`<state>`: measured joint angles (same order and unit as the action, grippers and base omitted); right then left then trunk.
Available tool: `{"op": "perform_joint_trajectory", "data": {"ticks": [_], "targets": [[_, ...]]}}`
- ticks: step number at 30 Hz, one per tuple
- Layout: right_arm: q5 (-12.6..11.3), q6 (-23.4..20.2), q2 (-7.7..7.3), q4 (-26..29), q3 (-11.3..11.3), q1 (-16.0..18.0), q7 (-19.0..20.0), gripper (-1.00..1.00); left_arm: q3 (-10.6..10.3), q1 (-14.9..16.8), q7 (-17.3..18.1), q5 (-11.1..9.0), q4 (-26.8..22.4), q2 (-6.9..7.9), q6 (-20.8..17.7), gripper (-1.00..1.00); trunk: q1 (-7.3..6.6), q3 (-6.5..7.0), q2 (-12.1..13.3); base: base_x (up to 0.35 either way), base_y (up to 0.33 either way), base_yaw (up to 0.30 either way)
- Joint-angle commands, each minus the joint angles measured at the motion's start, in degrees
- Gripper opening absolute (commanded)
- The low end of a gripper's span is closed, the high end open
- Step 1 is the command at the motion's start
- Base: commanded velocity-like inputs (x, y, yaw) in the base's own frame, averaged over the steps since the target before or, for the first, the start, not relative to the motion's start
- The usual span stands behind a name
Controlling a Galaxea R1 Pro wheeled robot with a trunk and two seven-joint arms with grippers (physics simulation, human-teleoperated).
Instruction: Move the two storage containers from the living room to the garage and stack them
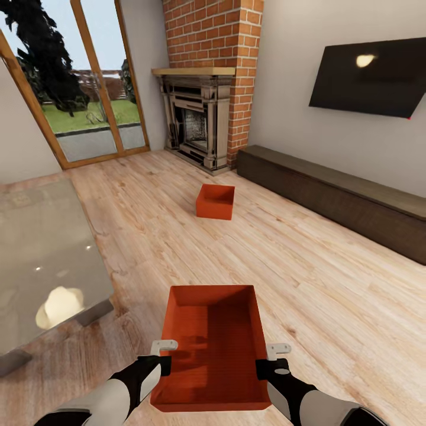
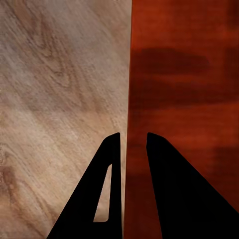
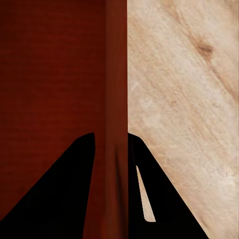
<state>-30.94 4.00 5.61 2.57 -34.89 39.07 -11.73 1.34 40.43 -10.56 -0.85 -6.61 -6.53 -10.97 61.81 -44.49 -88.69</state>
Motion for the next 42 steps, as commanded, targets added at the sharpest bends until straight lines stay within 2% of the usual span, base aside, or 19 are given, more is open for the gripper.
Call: {"op": "perform_joint_trajectory", "data": {"ticks": [1,42], "targets": [[-0.52,0.4,-0.34,-0.05,0.05,0.04,-0.41,-1.0,-0.2,0.0,-0.42,0.85,-0.07,0.29,-0.45,-1.0,-0.23,0.14,0.4,0.0,0.0,0.0],[-0.52,0.57,-0.42,-0.11,0.07,0.04,-0.4,-1.0,-0.2,-0.02,-0.51,0.85,-0.07,0.29,-0.45,-1.0,-9.24,7.5,16.84,0.0,0.0,0.0]]}}
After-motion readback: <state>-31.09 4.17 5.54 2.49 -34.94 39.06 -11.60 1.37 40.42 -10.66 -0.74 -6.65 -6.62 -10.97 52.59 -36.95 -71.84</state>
